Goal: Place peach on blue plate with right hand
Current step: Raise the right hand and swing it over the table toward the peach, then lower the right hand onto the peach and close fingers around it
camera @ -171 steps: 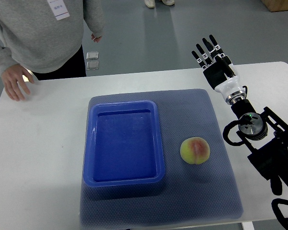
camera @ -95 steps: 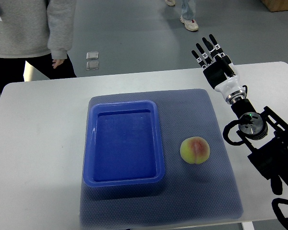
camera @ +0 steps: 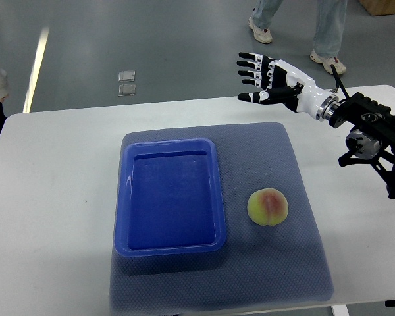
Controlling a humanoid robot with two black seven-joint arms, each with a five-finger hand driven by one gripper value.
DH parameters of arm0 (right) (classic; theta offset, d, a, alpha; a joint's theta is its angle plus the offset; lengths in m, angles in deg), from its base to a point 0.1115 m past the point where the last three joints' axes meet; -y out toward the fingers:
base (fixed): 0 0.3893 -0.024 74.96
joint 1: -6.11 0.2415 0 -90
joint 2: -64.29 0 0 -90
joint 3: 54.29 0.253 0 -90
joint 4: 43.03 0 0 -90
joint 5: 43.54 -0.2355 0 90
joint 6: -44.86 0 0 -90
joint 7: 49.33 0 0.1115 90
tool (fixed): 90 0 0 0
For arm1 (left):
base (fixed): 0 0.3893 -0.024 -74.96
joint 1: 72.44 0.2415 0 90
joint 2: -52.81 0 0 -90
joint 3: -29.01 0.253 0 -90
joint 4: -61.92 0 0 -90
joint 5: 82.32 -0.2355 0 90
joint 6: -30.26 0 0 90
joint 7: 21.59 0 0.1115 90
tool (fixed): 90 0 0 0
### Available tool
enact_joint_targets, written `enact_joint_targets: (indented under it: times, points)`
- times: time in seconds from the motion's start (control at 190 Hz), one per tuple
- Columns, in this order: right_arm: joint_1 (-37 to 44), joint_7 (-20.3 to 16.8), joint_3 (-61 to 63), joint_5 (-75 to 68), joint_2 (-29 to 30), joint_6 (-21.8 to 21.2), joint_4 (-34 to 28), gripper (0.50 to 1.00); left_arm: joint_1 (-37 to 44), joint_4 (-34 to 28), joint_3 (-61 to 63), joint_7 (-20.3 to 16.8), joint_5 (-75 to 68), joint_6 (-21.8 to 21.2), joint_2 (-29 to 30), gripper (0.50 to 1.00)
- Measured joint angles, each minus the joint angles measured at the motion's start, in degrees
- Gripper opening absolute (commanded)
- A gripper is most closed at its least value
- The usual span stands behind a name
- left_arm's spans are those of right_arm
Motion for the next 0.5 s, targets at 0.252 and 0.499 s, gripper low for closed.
enact_joint_targets:
  times: [0.252, 0.499]
  points:
    - [23.3, -9.3, -23.7, 11.2, -15.3, -12.3, -10.6, 0.93, -0.1, 0.8, 0.0, 0.0, -0.3, 0.2, 0.0, 1.0]
    - [33.1, -13.9, -35.5, 8.0, -21.7, -12.6, -23.2, 0.93, -0.1, 0.9, 0.0, 0.0, -0.4, 0.1, 0.0, 1.0]
